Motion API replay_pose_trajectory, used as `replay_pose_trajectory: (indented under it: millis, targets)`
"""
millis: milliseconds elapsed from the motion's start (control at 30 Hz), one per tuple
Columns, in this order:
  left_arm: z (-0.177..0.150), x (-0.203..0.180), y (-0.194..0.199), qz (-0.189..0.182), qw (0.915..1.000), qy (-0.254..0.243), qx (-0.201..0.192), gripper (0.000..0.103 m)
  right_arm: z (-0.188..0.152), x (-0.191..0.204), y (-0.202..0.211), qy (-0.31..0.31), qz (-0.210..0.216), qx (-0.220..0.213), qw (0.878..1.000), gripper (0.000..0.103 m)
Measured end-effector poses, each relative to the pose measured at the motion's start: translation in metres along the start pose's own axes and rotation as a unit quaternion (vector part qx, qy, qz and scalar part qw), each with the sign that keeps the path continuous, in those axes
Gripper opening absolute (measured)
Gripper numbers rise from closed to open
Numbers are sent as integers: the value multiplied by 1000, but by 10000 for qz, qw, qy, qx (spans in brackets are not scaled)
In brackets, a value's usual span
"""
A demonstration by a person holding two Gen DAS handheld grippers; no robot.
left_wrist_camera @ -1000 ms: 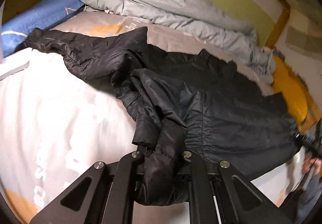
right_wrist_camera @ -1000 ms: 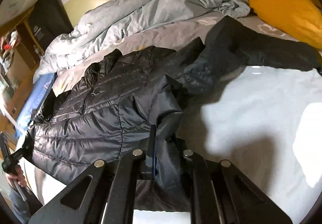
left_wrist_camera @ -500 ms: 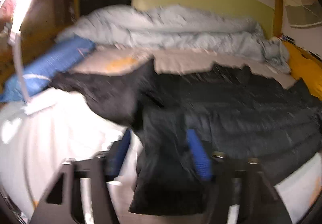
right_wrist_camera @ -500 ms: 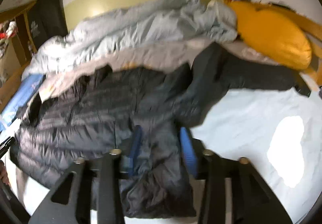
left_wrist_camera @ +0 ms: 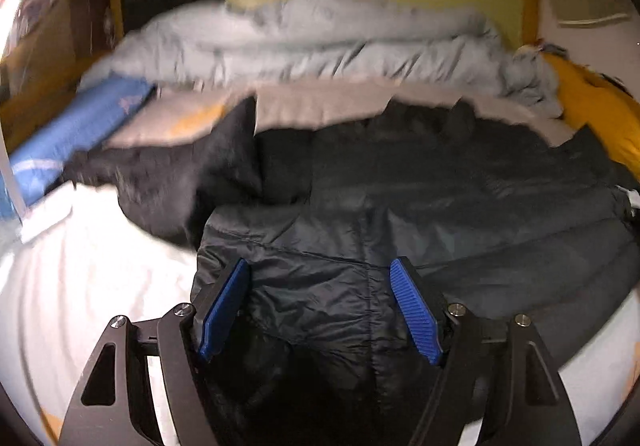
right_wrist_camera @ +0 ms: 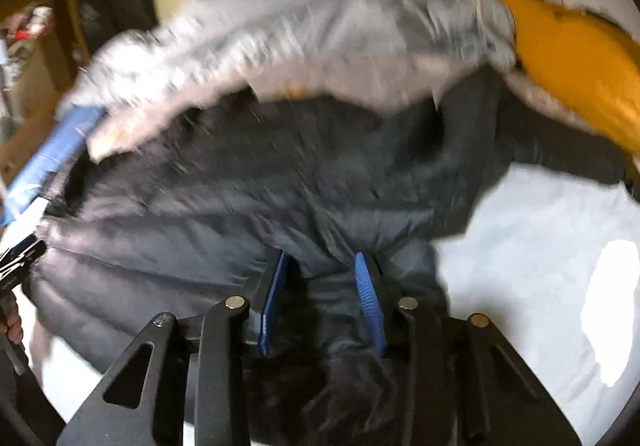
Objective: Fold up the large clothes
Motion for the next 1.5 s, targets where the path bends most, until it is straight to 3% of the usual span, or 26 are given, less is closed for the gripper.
replay_pose_trajectory:
  millis: [167,433,533,600,700,833,933,1100,1267,1333,1500]
  targets:
    - [-8,10,-29,201,9989,223,372,77,-13,-18,-29,-352,363,462,9977,31]
    - [-16,3,-27,372,9992,-30,143,76,-15,-13,-25,-183,224,455,9985,32]
    - [-11,-2,-4,241,9993,-146,-257,75,-9,-11,-4,-174,74,143,9997,33]
    - [-8,-8,20,86,9973,-221,-692,75,-4,-8,20,-106,54,-322,9994,35]
    - [-6,-16,53,-134,9922,-282,-1204,76,1,-3,51,-18,32,-939,9956,48]
    - [-5,-29,90,-358,9828,-276,-1789,87,2,-1,84,115,-62,-1555,9878,56]
    - [-2,-39,104,-366,9784,-381,-1998,89,4,-4,100,122,-209,-1960,9803,66]
    - [6,-54,114,-403,9733,-498,-2203,103,6,-19,113,-172,-324,-2341,9715,70]
    - [21,-69,121,-477,9698,-509,-2337,103,7,-39,126,-301,-790,-2585,9623,71]
    - [33,-73,123,-587,9690,-373,-2372,103,10,-54,131,-430,-742,-2661,9601,76]
    - [52,-82,114,-638,9665,-216,-2477,103,14,-117,129,-1349,-900,-2652,9505,77]
Point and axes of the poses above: each gripper's, at about its wrist camera, not at the fingertips, and y roughly against the way its jaws point, x to its left, z to its top, the point moved 2 cm from there along -y, roughly the way its jaws point, and after that the axes turned 15 degrees about y, right-handed, at the moved point
